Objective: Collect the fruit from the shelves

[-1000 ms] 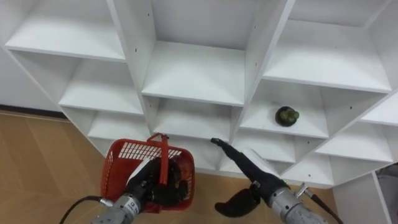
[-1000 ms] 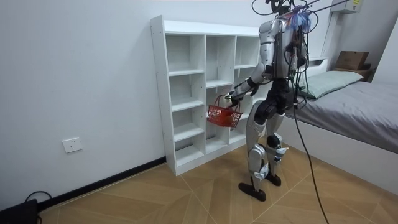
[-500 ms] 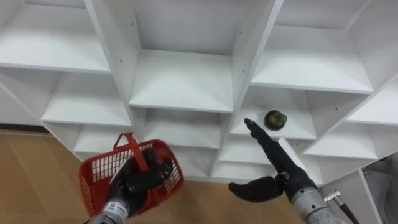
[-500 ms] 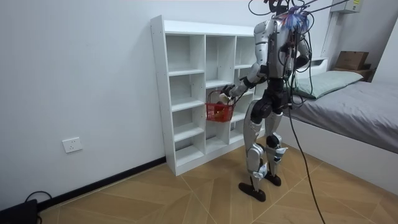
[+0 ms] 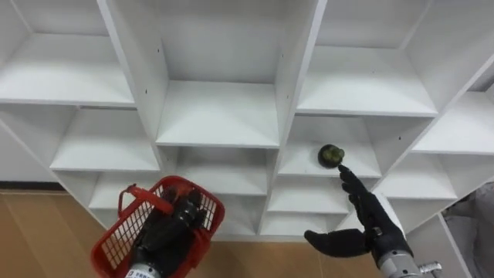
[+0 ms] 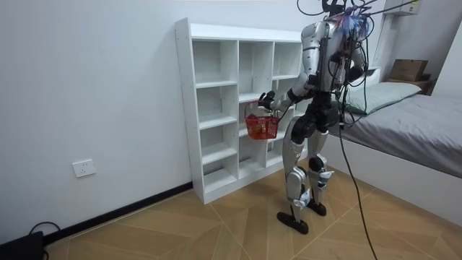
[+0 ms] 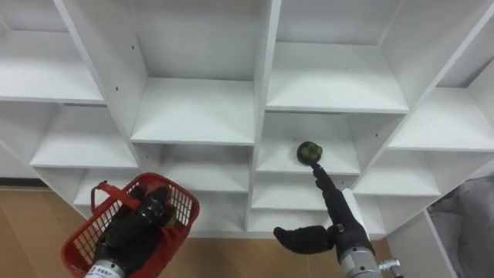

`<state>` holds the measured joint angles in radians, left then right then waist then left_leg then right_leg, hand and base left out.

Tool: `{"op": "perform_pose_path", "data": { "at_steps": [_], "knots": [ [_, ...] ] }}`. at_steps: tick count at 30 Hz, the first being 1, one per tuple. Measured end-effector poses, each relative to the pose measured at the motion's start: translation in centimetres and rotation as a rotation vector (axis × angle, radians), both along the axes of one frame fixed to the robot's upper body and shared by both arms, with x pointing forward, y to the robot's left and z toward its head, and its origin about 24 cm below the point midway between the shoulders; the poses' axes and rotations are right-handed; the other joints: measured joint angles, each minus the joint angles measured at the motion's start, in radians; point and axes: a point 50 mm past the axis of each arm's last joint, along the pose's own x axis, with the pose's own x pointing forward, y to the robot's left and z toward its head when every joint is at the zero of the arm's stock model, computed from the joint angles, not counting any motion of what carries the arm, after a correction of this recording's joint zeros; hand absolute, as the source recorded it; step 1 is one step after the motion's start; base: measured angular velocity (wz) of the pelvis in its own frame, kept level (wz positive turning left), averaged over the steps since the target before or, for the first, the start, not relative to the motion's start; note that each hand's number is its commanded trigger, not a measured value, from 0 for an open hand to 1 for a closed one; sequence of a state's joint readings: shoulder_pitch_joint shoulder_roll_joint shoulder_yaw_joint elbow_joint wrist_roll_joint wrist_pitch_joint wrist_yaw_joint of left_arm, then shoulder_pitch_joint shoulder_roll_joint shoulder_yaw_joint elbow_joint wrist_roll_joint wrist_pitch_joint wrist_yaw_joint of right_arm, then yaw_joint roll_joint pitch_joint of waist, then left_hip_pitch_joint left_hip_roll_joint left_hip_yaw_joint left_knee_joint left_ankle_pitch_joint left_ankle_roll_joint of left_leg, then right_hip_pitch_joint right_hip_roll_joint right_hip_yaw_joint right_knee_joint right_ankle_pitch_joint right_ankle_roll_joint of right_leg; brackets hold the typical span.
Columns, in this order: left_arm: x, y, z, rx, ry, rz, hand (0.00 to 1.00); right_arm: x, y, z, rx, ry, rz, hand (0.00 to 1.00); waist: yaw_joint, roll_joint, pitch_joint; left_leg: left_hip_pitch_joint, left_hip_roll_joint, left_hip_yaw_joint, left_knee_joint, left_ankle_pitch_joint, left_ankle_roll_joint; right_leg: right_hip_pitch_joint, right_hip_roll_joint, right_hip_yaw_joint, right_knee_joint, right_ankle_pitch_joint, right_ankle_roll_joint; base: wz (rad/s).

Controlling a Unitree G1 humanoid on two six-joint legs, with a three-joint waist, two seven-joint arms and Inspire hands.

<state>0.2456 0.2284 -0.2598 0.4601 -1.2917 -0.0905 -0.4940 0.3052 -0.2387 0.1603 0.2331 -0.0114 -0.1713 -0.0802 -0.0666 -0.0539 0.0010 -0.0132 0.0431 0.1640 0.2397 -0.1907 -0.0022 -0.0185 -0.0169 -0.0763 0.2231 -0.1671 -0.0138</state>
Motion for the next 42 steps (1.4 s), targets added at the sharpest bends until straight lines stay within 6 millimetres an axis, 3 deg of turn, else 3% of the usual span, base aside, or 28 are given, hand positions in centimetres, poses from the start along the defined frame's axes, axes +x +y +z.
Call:
{"op": "perform_pose_path", "data": {
  "at_steps": [14, 18, 22, 29, 36, 42],
  "knots": [
    [-0.3, -0.4, 0.0, 0.014, -0.025, -0.052, 1.0, 0.2, -2.2, 0.1, 0.039, -0.041, -0.259, 0.0, -0.011, 0.018, -0.0008, -0.026, 0.001, 0.032, -0.009, -0.001, 0.001, -0.053, 0.0, 0.028, 0.02, -0.001, 0.001, -0.08],
    [0.1, -0.7, 0.1, 0.085, -0.04, -0.128, 1.0, 1.2, -2.2, -0.2, 0.039, -0.049, -0.303, 0.0, -0.01, 0.03, 0.0072, -0.038, 0.001, 0.044, -0.009, -0.002, 0.002, -0.078, 0.002, 0.045, 0.032, -0.001, 0.001, -0.14],
    [0.5, -0.9, 0.2, 0.136, -0.053, -0.182, 1.0, 2.2, -2.4, -0.1, 0.026, -0.069, -0.352, 0.0, -0.012, 0.042, 0.0038, -0.074, 0.002, 0.047, -0.003, -0.002, 0.003, -0.115, 0.001, 0.047, 0.038, -0.001, 0.001, -0.03],
    [1.3, -1.2, 0.5, 0.219, -0.078, -0.262, 1.0, 4.1, -2.1, 0.8, 0.045, -0.122, -0.368, 0.0, -0.008, 0.044, 0.0043, -0.133, 0.004, 0.048, 0.022, -0.002, 0.003, -0.167, 0.001, 0.046, 0.056, 0.0, 0.0, 0.0],
    [3.0, -1.5, 1.2, 0.273, -0.125, -0.297, 1.0, 5.7, -1.9, 1.5, 0.061, -0.175, -0.385, 0.0, 0.008, 0.066, 0.0161, -0.191, 0.014, 0.049, 0.051, -0.002, 0.003, -0.217, 0.002, 0.043, 0.074, 0.003, -0.005, 0.01],
    [3.5, -1.4, 1.5, 0.309, -0.143, -0.289, 1.0, 7.0, -2.3, 1.7, 0.058, -0.199, -0.408, 0.0, 0.02, 0.072, 0.0176, -0.246, 0.016, 0.049, 0.071, -0.001, 0.003, -0.28, -0.001, 0.042, 0.105, 0.002, -0.009, -0.01]
  ]
}}
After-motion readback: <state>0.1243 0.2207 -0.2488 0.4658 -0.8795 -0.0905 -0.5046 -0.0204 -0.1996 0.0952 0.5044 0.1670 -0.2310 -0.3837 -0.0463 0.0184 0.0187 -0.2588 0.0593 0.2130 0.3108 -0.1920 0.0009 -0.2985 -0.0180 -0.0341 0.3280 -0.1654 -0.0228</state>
